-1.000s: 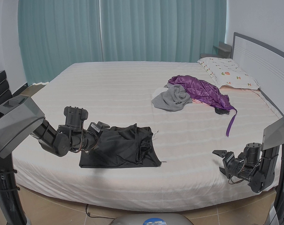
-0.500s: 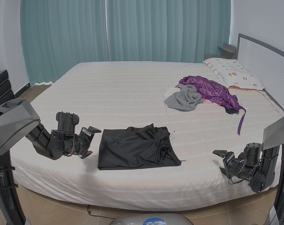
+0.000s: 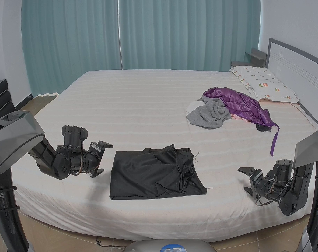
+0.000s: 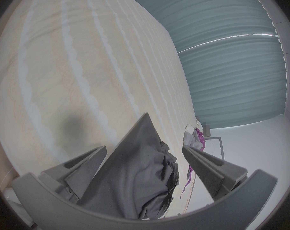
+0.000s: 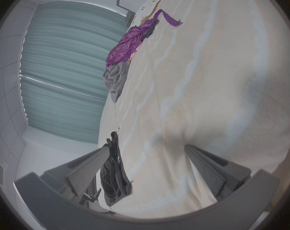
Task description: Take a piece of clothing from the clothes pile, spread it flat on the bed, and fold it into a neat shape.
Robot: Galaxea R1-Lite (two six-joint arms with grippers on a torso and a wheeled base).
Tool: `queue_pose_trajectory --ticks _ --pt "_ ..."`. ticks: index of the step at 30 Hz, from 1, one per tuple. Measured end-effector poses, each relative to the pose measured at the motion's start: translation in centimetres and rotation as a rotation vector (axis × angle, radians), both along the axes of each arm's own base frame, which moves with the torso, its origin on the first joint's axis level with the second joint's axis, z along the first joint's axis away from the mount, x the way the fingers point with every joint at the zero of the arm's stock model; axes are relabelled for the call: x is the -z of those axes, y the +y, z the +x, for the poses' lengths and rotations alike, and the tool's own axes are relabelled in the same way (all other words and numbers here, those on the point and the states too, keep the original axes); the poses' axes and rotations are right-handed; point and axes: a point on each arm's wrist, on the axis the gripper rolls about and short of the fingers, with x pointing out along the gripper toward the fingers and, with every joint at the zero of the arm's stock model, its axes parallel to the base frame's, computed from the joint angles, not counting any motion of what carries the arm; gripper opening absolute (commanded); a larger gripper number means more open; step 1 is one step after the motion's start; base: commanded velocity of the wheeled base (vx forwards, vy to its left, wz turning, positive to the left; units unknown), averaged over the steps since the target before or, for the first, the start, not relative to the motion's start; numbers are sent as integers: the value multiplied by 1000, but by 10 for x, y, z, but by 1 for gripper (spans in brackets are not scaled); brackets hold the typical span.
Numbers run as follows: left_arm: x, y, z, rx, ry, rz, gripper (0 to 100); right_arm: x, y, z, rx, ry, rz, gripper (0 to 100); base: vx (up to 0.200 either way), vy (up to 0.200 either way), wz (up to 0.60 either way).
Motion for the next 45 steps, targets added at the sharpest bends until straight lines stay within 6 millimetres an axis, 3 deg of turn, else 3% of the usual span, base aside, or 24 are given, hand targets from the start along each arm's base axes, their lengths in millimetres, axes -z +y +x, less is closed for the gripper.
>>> queue_pose_trajectory --ticks 5,12,27,34,45 --pt "-1 1 0 -4 -2 -2 100 -4 -3 0 10 -15 -1 100 0 0 0" --pt "0 7 -2 -18 6 -1 100 -21 8 -4 -28 -71 -17 100 0 200 0" --pt "1 9 0 -23 3 -1 100 -41 98 -16 -403 -253 -289 100 0 27 0" --pt "1 8 1 -20 2 2 100 -33 125 -16 -553 -269 -384 100 0 0 0" --pt "2 7 1 -16 2 4 100 -18 147 -7 -678 -298 -410 100 0 0 0"
